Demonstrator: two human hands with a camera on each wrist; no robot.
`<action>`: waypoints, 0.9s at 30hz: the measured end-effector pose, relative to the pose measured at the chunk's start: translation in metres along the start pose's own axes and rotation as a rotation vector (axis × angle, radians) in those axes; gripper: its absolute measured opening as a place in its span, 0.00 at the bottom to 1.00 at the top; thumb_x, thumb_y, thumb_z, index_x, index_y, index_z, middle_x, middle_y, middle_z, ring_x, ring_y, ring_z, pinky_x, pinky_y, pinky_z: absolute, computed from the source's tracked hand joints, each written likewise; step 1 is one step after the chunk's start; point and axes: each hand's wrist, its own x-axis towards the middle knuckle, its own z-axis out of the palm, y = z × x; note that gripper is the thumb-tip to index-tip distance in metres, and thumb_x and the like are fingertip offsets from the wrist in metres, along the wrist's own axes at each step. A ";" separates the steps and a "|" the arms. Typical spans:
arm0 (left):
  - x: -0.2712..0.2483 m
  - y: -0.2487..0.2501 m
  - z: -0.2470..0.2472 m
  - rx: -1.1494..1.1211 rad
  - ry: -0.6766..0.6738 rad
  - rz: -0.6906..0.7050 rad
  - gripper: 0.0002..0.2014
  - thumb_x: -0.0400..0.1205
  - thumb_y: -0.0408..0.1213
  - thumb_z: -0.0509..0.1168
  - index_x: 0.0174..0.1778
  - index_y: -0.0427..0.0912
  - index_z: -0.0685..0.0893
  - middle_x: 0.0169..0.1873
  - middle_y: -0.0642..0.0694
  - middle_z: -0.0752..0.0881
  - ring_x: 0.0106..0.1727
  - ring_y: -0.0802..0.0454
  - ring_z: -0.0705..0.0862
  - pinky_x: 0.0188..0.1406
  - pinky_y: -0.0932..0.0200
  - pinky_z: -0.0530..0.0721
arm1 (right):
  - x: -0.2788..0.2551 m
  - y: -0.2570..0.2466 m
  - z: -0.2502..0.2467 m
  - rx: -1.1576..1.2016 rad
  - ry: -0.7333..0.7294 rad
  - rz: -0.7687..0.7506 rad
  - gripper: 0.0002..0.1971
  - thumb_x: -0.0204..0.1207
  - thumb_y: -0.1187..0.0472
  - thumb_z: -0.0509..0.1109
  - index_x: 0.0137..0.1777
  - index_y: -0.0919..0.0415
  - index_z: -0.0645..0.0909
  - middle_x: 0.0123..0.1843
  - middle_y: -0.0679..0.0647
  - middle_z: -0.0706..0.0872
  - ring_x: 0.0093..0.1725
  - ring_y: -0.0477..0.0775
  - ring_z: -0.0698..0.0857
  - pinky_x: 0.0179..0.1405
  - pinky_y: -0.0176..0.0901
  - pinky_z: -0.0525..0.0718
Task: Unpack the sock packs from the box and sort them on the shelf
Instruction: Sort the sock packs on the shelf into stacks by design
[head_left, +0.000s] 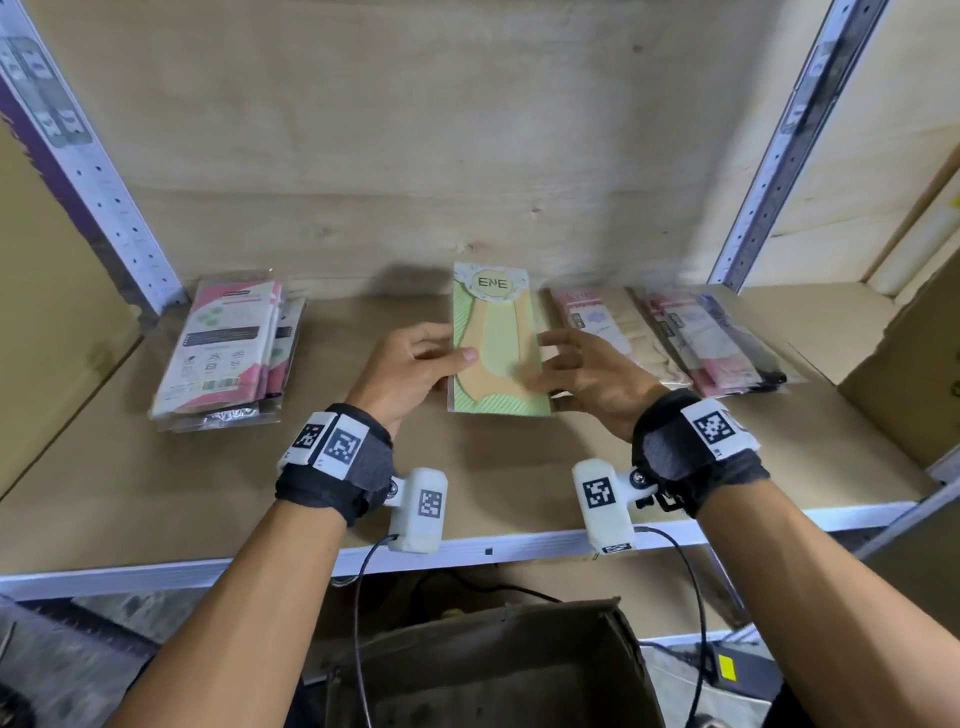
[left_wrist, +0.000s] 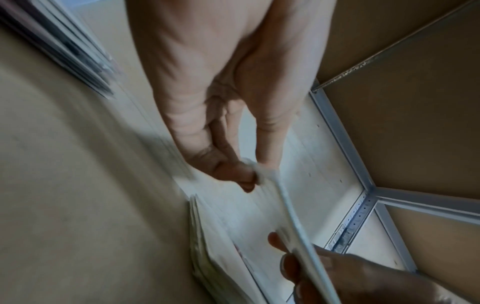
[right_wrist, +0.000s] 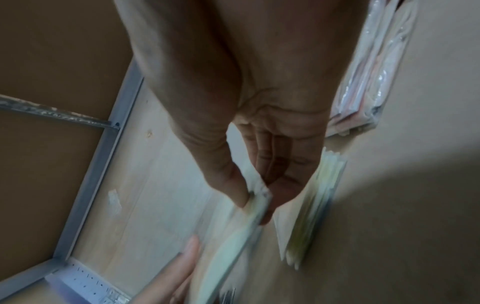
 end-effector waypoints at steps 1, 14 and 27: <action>0.002 0.000 0.002 -0.023 -0.014 -0.017 0.19 0.78 0.32 0.77 0.65 0.43 0.86 0.52 0.43 0.93 0.53 0.51 0.90 0.52 0.63 0.88 | 0.002 -0.001 -0.001 -0.008 0.047 -0.023 0.29 0.70 0.74 0.79 0.70 0.59 0.75 0.50 0.61 0.86 0.48 0.56 0.89 0.40 0.44 0.88; 0.038 -0.001 0.022 0.135 -0.033 -0.136 0.25 0.73 0.22 0.79 0.67 0.28 0.84 0.56 0.33 0.90 0.53 0.45 0.90 0.45 0.70 0.87 | 0.029 -0.006 -0.016 -0.510 0.383 -0.064 0.15 0.68 0.63 0.83 0.54 0.61 0.87 0.51 0.56 0.91 0.49 0.56 0.89 0.52 0.49 0.89; 0.042 -0.006 0.029 0.087 -0.065 -0.269 0.28 0.74 0.17 0.75 0.71 0.21 0.77 0.57 0.29 0.88 0.56 0.38 0.90 0.44 0.61 0.92 | 0.030 -0.006 -0.008 -0.784 0.322 -0.003 0.17 0.73 0.63 0.78 0.62 0.59 0.87 0.62 0.56 0.87 0.56 0.51 0.83 0.50 0.35 0.77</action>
